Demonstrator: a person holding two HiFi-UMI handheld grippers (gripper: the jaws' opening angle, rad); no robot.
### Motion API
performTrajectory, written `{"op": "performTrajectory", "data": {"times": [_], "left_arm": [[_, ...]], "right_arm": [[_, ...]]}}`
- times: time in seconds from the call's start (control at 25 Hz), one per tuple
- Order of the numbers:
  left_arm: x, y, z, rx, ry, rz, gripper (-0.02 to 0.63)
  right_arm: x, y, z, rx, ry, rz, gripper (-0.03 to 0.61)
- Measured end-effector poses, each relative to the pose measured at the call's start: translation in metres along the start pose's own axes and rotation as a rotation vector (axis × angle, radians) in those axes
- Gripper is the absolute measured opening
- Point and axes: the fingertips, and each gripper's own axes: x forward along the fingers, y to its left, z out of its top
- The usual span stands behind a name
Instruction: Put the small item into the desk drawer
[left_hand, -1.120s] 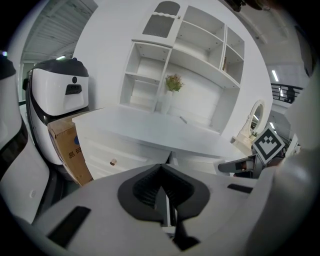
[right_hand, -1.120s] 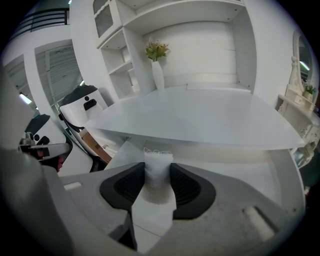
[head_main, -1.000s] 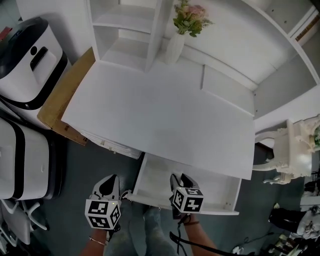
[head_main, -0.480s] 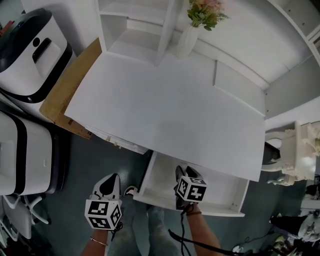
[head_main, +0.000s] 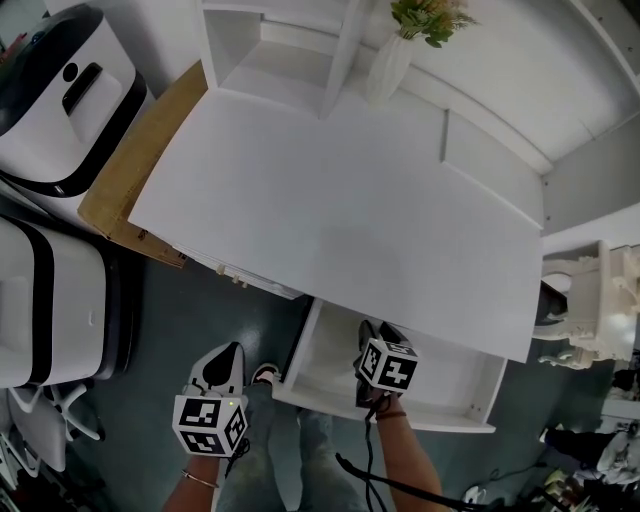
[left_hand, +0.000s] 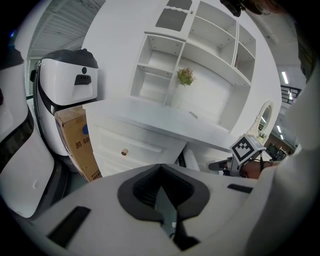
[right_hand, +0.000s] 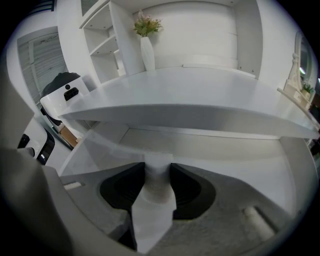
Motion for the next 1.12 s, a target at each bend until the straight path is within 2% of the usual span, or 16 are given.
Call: {"op": "performTrajectory", "data": {"times": [0.64,1.12], "left_arm": [[0.008,-0.005,0.009,0.019,0.005,-0.015,-0.006],[-0.002,-0.030,0.028,0.063,-0.024,-0.063,-0.006]], "right_arm": [[0.002,0.006,0.001,0.006,0.019,0.010,0.166],[-0.051,0.018,-0.001,0.031,-0.021,0.026,0.167]]}}
